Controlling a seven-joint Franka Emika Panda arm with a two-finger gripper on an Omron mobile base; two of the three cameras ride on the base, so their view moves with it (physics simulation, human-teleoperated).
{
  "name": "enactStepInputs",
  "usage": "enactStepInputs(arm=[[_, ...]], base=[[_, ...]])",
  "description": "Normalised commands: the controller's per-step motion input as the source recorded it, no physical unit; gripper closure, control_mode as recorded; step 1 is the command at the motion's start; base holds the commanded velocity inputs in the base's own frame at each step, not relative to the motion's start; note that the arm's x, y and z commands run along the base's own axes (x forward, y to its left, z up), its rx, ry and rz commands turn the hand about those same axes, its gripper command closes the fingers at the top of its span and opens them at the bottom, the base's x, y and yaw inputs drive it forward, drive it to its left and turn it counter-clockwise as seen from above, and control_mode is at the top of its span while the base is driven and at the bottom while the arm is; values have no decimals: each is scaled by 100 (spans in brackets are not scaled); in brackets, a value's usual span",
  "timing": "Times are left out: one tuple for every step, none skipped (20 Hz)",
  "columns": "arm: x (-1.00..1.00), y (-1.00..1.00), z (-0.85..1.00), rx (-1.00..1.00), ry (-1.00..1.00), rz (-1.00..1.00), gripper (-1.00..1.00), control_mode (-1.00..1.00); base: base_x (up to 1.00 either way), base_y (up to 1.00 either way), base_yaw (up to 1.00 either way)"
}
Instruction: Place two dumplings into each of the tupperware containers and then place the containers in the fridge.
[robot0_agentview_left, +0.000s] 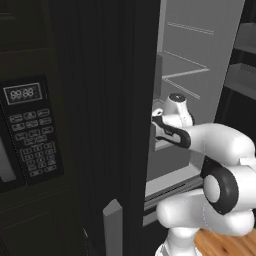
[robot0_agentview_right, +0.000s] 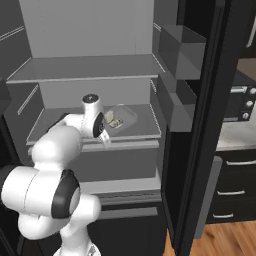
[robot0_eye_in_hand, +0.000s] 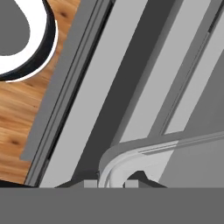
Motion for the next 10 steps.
enactStepInputs(arm=[[52, 0, -20, 0, 0, 3, 100, -100], [54, 0, -21, 0, 0, 3, 100, -100], [52, -6, -19, 1, 0, 3, 100, -100], [50, -9, -16, 2, 0, 2, 100, -100], [54, -11, -10, 3, 0, 2, 100, -100], [58, -11, -2, 3, 0, 1, 100, -100], [61, -8, -1, 3, 0, 1, 100, -100], [64, -6, 0, 3, 0, 1, 100, -100], [64, -9, -1, 3, 0, 1, 100, -100], [61, -10, -1, 3, 0, 1, 100, -100]], base=[[0, 0, 0], [0, 0, 0], [0, 0, 0], [0, 0, 0], [0, 0, 0], [0, 0, 0], [0, 0, 0], [0, 0, 0], [0, 0, 0], [0, 0, 0]])
